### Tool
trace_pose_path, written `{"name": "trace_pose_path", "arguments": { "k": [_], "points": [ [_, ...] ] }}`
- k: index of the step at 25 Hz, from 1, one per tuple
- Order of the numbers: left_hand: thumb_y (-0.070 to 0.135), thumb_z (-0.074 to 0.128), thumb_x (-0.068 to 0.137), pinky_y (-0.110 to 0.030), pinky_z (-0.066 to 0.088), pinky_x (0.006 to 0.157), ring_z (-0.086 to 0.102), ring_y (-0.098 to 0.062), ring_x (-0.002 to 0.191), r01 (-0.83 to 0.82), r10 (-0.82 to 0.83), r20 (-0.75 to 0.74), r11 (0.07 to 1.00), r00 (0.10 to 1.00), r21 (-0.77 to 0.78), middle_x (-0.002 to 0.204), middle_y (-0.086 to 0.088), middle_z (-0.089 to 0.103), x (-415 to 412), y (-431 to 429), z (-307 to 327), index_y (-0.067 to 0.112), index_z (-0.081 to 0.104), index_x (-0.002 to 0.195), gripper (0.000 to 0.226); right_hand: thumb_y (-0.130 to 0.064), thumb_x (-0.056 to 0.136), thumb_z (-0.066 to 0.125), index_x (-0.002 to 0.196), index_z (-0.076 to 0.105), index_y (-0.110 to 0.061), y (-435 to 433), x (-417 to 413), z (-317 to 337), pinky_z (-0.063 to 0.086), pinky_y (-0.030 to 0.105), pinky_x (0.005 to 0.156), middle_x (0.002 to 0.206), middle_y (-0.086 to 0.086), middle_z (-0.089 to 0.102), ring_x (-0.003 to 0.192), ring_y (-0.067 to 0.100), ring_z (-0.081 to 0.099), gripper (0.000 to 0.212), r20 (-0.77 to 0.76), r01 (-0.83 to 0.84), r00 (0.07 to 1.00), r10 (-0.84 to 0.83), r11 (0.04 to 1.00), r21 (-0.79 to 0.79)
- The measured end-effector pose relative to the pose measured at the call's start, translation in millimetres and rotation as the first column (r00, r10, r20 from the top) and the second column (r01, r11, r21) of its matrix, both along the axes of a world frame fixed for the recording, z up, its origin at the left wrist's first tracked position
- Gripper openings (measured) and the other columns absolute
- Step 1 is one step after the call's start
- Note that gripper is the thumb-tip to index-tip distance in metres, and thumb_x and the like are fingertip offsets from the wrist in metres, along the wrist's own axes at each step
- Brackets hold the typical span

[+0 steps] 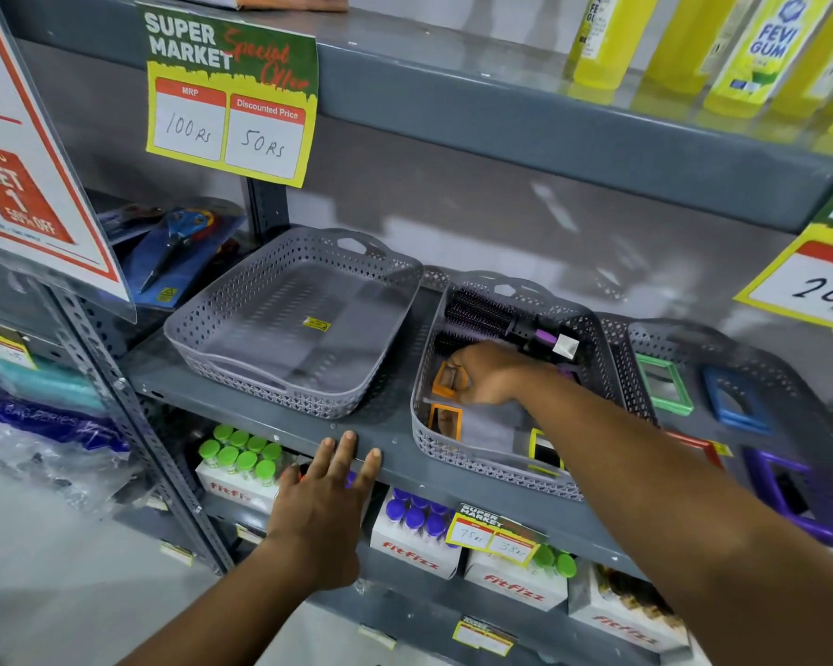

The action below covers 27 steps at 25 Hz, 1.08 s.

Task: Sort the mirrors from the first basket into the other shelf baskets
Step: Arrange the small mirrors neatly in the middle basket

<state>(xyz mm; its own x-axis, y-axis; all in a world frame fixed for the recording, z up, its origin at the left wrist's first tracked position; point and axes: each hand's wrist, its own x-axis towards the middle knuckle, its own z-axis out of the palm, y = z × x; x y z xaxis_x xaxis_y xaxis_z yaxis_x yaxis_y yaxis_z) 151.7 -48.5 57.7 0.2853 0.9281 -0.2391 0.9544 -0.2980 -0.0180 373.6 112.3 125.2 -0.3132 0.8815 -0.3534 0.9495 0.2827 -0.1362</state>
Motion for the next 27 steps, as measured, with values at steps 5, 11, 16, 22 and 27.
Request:
{"name": "trace_pose_path", "arguments": {
  "k": [5, 11, 16, 22, 27],
  "points": [
    [0.042, 0.06, 0.078, -0.053, 0.014, 0.114, -0.013, -0.029, 0.145, -0.001, 0.001, 0.003, 1.0, 1.0, 0.005, 0.157, -0.008, -0.024, 0, 0, 0, 0.03, -0.02, 0.147, 0.106, -0.014, 0.083, 0.069, 0.08, 0.054, -0.031, -1, 2, -2, 0.048, 0.033, 0.072, 0.081, -0.01, 0.056, 0.083, 0.019, 0.059, 0.023, -0.01, 0.001, 1.0, -0.001, 1.0, 0.009],
    [0.042, 0.06, 0.077, -0.052, 0.014, 0.114, -0.014, -0.029, 0.145, -0.006, 0.006, 0.009, 1.0, 1.0, 0.0, 0.157, -0.008, -0.024, -1, 1, -2, 0.03, -0.019, 0.147, 0.107, -0.013, 0.082, 0.069, 0.097, 0.06, -0.022, 0, 3, -3, 0.05, 0.036, 0.077, 0.083, -0.006, 0.058, 0.086, 0.021, 0.06, 0.02, -0.021, -0.013, 1.0, 0.013, 1.0, 0.006],
    [0.04, 0.062, 0.078, -0.052, 0.013, 0.115, -0.016, -0.029, 0.144, -0.01, 0.01, 0.009, 1.0, 1.0, -0.024, 0.156, -0.007, -0.027, 0, 0, 1, 0.03, -0.02, 0.146, 0.108, -0.016, 0.081, 0.068, 0.091, 0.058, -0.023, -3, 3, -3, 0.051, 0.036, 0.078, 0.081, -0.006, 0.057, 0.085, 0.023, 0.06, 0.016, -0.021, -0.002, 1.0, 0.003, 1.0, 0.015],
    [0.04, 0.064, 0.077, -0.052, 0.013, 0.115, -0.015, -0.029, 0.144, -0.017, 0.017, -0.003, 0.999, 1.0, -0.034, 0.156, -0.007, -0.026, 1, -1, 3, 0.03, -0.02, 0.146, 0.11, -0.02, 0.083, 0.071, 0.14, 0.046, -0.013, -6, 7, -1, 0.053, 0.045, 0.093, 0.124, 0.011, 0.064, 0.112, 0.032, 0.061, 0.063, 0.018, -0.008, 1.0, 0.007, 0.999, 0.042],
    [0.039, 0.064, 0.078, -0.052, 0.013, 0.115, -0.015, -0.03, 0.144, -0.018, 0.017, -0.014, 0.999, 1.0, -0.034, 0.156, -0.008, -0.026, 2, -1, 3, 0.029, -0.02, 0.147, 0.109, -0.015, 0.086, 0.066, 0.149, 0.036, -0.014, -11, 7, 3, 0.054, 0.047, 0.093, 0.134, 0.014, 0.06, 0.113, 0.034, 0.06, 0.069, 0.039, -0.003, 0.999, 0.001, 0.998, 0.062]
  ]
}}
